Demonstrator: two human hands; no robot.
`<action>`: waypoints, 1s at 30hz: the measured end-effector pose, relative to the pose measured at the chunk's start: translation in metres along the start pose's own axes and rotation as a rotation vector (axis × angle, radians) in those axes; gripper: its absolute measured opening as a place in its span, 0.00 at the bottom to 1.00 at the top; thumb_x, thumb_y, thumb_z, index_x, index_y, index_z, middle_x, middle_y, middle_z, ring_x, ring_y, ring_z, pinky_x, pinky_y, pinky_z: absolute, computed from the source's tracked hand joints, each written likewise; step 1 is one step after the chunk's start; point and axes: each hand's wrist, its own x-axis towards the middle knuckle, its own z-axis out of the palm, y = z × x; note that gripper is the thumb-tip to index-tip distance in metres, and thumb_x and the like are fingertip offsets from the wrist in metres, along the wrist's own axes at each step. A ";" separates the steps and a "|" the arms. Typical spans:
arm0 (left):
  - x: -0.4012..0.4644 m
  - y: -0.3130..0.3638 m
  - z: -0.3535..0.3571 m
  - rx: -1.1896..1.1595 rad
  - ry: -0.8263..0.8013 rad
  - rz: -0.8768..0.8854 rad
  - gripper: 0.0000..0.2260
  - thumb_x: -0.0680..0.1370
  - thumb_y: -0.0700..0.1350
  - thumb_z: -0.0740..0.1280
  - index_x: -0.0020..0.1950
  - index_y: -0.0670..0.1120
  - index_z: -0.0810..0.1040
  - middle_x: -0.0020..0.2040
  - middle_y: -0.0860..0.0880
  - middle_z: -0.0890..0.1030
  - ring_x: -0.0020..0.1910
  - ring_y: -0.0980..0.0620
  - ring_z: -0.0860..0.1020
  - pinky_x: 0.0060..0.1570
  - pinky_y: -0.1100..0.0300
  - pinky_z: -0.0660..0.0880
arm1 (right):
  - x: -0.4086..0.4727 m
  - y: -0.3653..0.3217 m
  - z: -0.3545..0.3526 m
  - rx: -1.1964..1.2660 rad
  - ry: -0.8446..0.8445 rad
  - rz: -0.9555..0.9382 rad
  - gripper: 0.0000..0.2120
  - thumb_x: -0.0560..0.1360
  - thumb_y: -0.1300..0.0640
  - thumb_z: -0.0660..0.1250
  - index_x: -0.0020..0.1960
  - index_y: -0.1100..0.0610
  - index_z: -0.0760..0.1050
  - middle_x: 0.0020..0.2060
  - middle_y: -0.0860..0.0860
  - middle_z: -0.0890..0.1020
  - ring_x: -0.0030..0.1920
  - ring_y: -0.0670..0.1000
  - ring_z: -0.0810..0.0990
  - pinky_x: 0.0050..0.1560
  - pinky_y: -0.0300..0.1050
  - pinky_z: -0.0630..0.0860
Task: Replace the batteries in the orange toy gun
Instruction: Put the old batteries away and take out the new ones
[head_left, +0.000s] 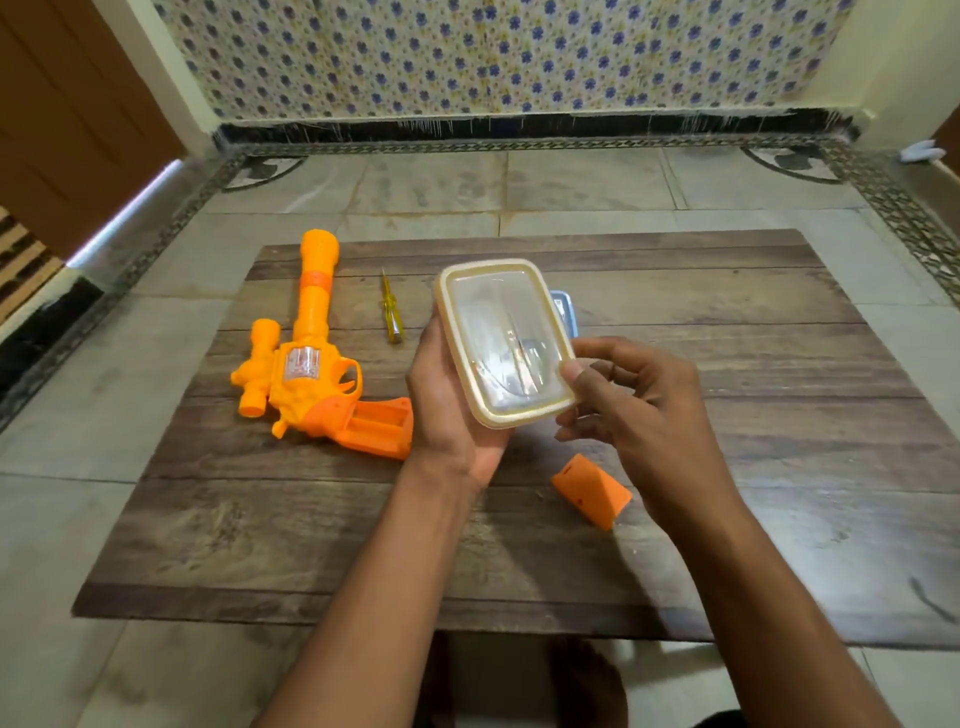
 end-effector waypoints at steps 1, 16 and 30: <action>0.001 -0.001 -0.001 -0.006 -0.005 0.003 0.26 0.85 0.60 0.52 0.60 0.45 0.82 0.52 0.43 0.86 0.50 0.45 0.84 0.58 0.47 0.78 | 0.000 0.001 0.002 -0.018 -0.007 0.017 0.08 0.81 0.62 0.69 0.59 0.60 0.82 0.42 0.62 0.84 0.36 0.56 0.85 0.37 0.47 0.84; 0.000 -0.005 0.013 0.137 0.041 0.012 0.26 0.86 0.59 0.47 0.59 0.46 0.80 0.46 0.47 0.88 0.47 0.49 0.85 0.49 0.52 0.82 | 0.007 -0.021 -0.014 -0.062 0.063 0.244 0.22 0.72 0.51 0.79 0.34 0.68 0.77 0.24 0.58 0.76 0.22 0.52 0.72 0.23 0.38 0.67; 0.006 -0.014 0.013 0.102 0.098 -0.031 0.28 0.86 0.60 0.48 0.58 0.45 0.82 0.50 0.44 0.88 0.48 0.48 0.86 0.53 0.50 0.81 | -0.001 -0.017 -0.020 -0.137 0.048 -0.145 0.11 0.74 0.55 0.78 0.56 0.53 0.84 0.31 0.52 0.78 0.29 0.49 0.76 0.30 0.44 0.73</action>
